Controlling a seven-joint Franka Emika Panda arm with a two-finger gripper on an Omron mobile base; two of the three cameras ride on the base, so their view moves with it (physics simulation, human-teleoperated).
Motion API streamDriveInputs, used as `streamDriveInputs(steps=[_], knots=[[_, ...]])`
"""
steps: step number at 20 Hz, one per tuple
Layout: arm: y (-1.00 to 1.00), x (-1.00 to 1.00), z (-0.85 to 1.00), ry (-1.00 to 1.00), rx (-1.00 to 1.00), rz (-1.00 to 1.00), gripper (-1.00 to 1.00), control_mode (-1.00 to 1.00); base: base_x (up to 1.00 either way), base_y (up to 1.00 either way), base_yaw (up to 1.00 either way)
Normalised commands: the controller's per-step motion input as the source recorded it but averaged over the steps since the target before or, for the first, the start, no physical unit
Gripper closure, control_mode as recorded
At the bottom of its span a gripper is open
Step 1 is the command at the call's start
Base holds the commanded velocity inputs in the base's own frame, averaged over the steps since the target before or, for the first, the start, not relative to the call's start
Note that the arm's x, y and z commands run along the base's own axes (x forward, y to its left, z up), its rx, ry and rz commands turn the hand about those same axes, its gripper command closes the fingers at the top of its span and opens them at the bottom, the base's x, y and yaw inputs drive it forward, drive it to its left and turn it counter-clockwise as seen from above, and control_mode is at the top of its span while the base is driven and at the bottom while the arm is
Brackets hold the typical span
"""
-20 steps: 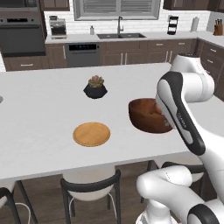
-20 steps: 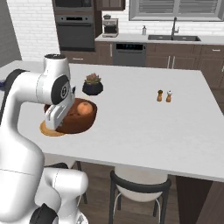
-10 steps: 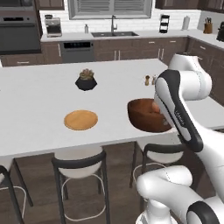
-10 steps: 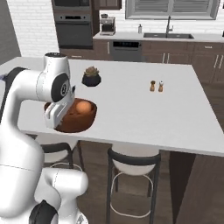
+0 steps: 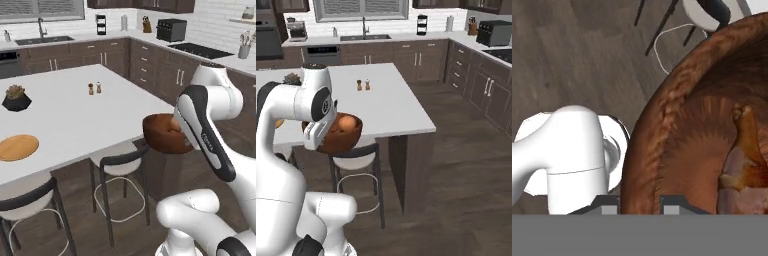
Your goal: Pick the chicken drumstick and onion from their plates and place them in the bowl. Then put the bowl in the fridge.
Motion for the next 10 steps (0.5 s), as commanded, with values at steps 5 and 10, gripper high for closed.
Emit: streamDriveInputs(steps=[5, 10], knots=[[0.00, 0.00, 0.00, 0.00, 0.00, 0.00, 1.00, 1.00, 0.00, -0.35, -0.83], [0.00, 0.00, 0.00, 0.00, 0.00, 0.00, 1.00, 1.00, 0.00, -0.06, -0.90]])
